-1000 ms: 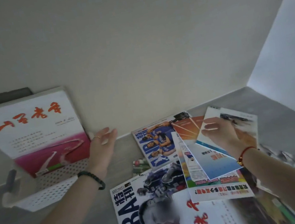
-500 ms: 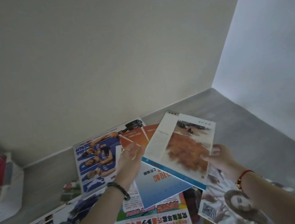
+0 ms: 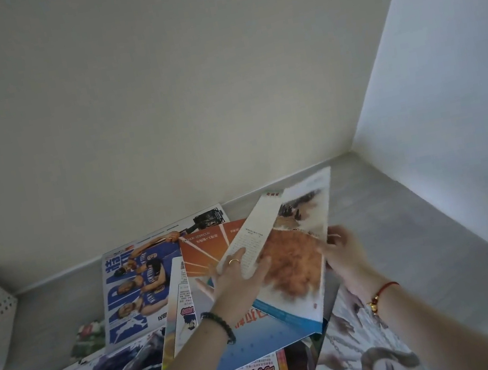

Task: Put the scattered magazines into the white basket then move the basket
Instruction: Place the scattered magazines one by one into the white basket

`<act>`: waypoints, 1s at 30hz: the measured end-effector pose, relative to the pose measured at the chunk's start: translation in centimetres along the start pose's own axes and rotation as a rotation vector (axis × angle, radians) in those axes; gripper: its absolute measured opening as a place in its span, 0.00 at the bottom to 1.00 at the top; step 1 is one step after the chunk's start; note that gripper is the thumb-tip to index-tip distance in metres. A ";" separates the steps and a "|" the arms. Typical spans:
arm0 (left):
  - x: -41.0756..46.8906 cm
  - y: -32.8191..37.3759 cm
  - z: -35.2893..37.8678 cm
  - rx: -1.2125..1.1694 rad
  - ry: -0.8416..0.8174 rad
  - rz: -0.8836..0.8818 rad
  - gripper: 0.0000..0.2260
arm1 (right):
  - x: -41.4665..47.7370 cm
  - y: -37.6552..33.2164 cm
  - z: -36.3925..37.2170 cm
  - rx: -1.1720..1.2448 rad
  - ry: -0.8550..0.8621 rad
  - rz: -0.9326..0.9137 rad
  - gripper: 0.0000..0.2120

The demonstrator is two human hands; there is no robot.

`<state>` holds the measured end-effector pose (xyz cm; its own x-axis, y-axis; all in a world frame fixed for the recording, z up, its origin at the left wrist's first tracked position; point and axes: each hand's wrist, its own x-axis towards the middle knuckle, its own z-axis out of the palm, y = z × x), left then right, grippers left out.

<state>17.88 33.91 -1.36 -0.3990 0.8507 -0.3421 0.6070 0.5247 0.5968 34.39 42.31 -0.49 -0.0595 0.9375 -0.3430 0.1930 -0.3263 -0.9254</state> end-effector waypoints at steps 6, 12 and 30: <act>-1.7 4.6 -3.5 -0.813 -0.083 0.148 0.28 | -5.6 -3.2 5.7 -0.144 -0.229 -0.464 0.06; -2.5 -0.6 -9.4 -0.715 0.210 0.143 0.13 | -8.8 -2.9 9.4 -0.302 -0.495 -0.591 0.13; -14.5 -21.1 -35.5 -1.079 0.616 0.296 0.11 | -17.7 -13.9 29.7 -0.010 -0.540 -0.415 0.05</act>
<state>-13.61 9.44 16.76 -0.7720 0.6236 0.1233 -0.0209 -0.2188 0.9756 3.70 26.68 13.59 -0.6104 0.7921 0.0049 0.0580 0.0509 -0.9970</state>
